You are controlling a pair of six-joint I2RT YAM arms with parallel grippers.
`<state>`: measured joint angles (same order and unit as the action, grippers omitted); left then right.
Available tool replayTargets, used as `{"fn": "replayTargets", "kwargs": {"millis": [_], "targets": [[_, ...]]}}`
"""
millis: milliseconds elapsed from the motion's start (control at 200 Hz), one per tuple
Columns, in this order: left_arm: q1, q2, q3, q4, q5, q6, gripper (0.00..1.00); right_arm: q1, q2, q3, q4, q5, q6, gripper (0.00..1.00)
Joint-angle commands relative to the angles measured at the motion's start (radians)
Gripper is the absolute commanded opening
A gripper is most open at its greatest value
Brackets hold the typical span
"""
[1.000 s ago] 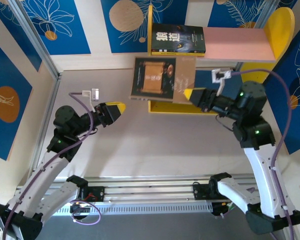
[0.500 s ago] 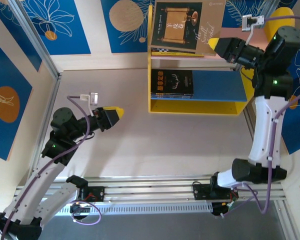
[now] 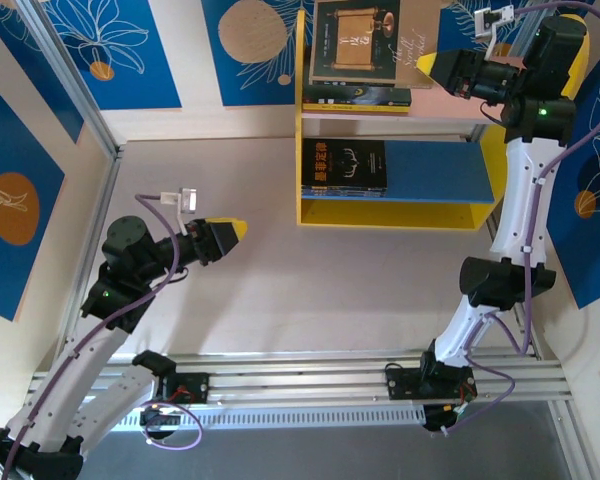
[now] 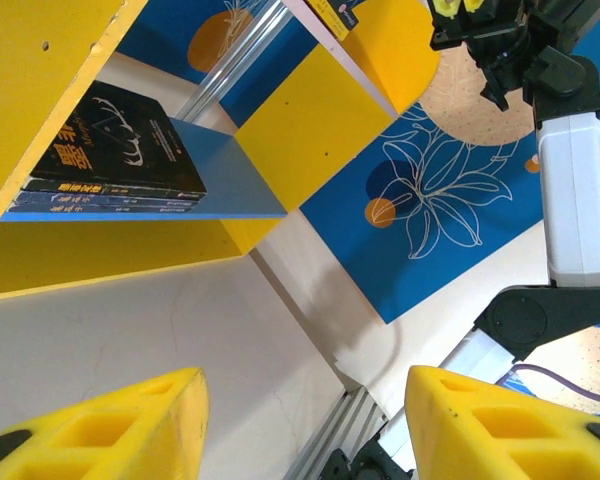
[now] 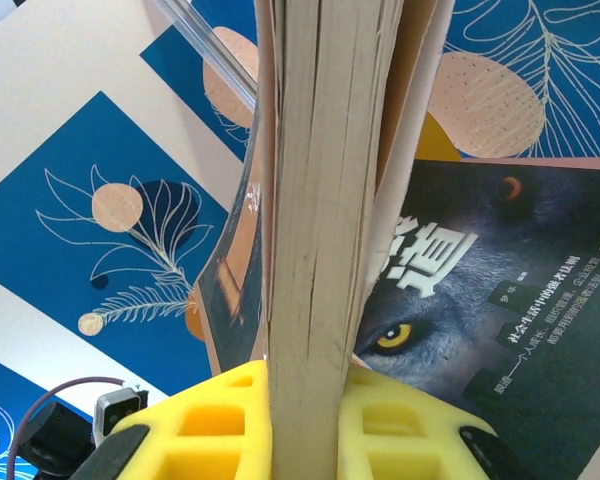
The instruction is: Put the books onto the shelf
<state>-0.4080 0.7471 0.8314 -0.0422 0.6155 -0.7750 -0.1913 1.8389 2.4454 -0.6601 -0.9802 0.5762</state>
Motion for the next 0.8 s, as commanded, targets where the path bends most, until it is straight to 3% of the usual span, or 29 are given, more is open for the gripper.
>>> {"fn": "replayTargets", "kwargs": {"millis": [0, 795], "targets": [[-0.003, -0.017, 0.022, -0.001, -0.012, 0.029, 0.55, 0.000, 0.004, 0.044, -0.009, -0.042, -0.021, 0.00], [-0.003, -0.017, 0.014, -0.011, -0.020, 0.035, 0.55, 0.040, 0.105, 0.078, -0.082, 0.028, -0.086, 0.00]]}}
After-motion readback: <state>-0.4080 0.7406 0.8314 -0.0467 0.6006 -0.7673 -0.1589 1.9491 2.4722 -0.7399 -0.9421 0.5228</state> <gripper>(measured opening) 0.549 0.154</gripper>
